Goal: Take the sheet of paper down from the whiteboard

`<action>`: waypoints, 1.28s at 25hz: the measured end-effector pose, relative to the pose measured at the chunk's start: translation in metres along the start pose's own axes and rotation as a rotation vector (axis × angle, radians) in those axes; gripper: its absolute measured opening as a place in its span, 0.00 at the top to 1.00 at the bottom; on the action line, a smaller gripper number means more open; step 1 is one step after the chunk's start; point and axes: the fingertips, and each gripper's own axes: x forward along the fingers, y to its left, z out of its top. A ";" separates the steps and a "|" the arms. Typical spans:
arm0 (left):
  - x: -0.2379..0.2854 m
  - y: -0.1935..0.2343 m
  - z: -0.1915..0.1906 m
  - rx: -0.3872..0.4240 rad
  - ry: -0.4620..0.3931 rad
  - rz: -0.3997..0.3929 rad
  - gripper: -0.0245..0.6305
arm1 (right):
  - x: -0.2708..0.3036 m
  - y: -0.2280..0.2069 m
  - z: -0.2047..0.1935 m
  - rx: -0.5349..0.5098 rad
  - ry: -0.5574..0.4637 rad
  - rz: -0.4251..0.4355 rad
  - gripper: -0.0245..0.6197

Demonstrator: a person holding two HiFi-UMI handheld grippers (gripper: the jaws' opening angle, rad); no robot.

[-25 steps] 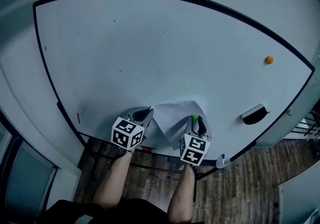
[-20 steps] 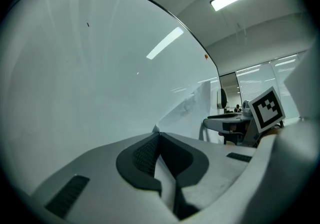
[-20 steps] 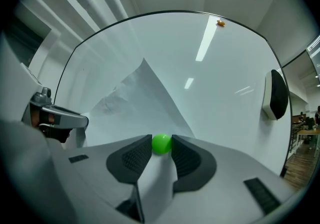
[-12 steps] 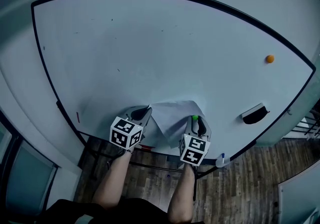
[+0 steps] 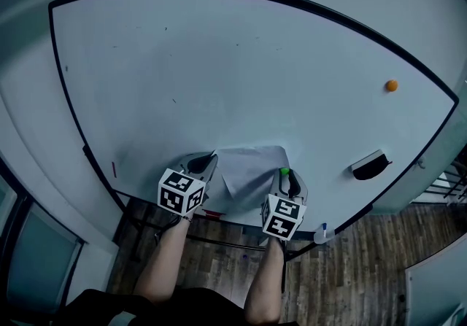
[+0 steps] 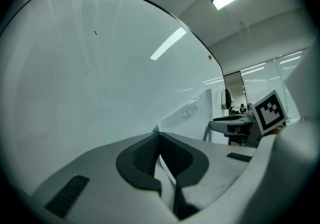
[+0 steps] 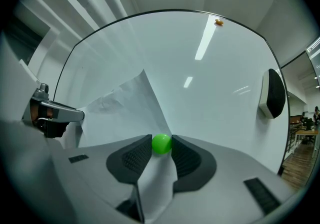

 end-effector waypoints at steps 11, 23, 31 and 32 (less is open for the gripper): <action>-0.005 0.005 -0.005 -0.008 0.008 0.016 0.93 | -0.001 -0.003 -0.004 0.007 0.010 -0.014 0.76; -0.017 0.012 -0.009 -0.010 0.021 0.044 0.93 | 0.004 -0.008 -0.008 0.011 0.027 -0.060 0.76; -0.022 0.014 -0.016 -0.020 0.028 0.044 0.93 | 0.004 -0.005 -0.013 0.026 0.030 -0.047 0.76; -0.023 0.014 -0.018 -0.023 0.031 0.045 0.93 | 0.003 -0.005 -0.014 0.027 0.031 -0.047 0.75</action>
